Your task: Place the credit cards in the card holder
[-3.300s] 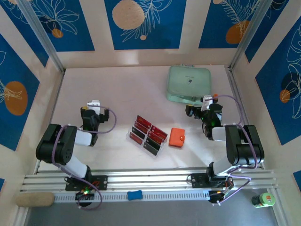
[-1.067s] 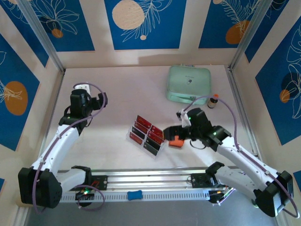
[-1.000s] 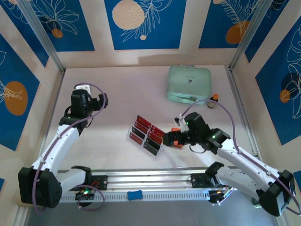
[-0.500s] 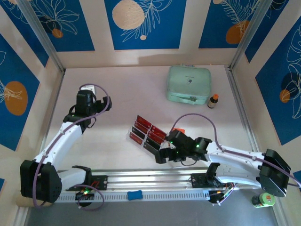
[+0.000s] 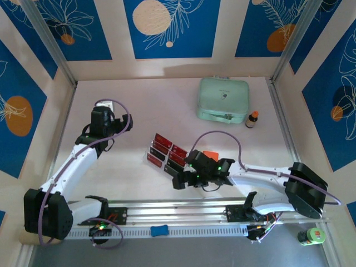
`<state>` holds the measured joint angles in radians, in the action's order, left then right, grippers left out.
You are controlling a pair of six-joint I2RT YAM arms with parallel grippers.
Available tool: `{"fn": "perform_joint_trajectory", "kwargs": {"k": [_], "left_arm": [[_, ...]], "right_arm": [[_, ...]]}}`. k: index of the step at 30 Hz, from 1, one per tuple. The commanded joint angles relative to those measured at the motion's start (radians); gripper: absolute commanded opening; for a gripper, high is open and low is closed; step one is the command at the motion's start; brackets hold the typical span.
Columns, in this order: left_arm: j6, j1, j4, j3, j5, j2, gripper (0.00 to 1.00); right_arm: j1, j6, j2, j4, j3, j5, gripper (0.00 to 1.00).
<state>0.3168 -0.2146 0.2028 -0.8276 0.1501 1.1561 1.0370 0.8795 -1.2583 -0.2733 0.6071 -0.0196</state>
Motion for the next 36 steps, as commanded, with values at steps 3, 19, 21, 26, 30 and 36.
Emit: {"fn": "perform_joint_trajectory", "kwargs": {"k": [3,19,21,26,30,36], "left_arm": [[-0.001,-0.012,0.01,-0.025,0.009,0.006,1.0],[0.008,-0.017,0.025,-0.037,0.002,0.011,1.0],[0.012,-0.017,0.03,-0.039,0.002,0.012,1.0],[0.016,-0.019,0.042,-0.041,0.003,0.01,1.0],[0.016,-0.02,0.043,-0.039,0.007,0.008,1.0],[0.026,-0.022,0.047,-0.034,0.006,0.013,1.0]], "right_arm": [[0.008,-0.027,-0.035,0.02,0.055,-0.012,0.91],[0.098,-0.095,0.008,0.044,0.021,-0.052,0.88],[0.104,-0.095,-0.022,0.062,0.031,-0.054,0.88],[0.115,-0.116,-0.102,0.101,0.075,-0.063,0.88],[0.115,-0.148,-0.169,0.12,0.13,-0.08,0.88],[0.085,-0.196,-0.264,0.144,0.233,-0.117,0.88]]}}
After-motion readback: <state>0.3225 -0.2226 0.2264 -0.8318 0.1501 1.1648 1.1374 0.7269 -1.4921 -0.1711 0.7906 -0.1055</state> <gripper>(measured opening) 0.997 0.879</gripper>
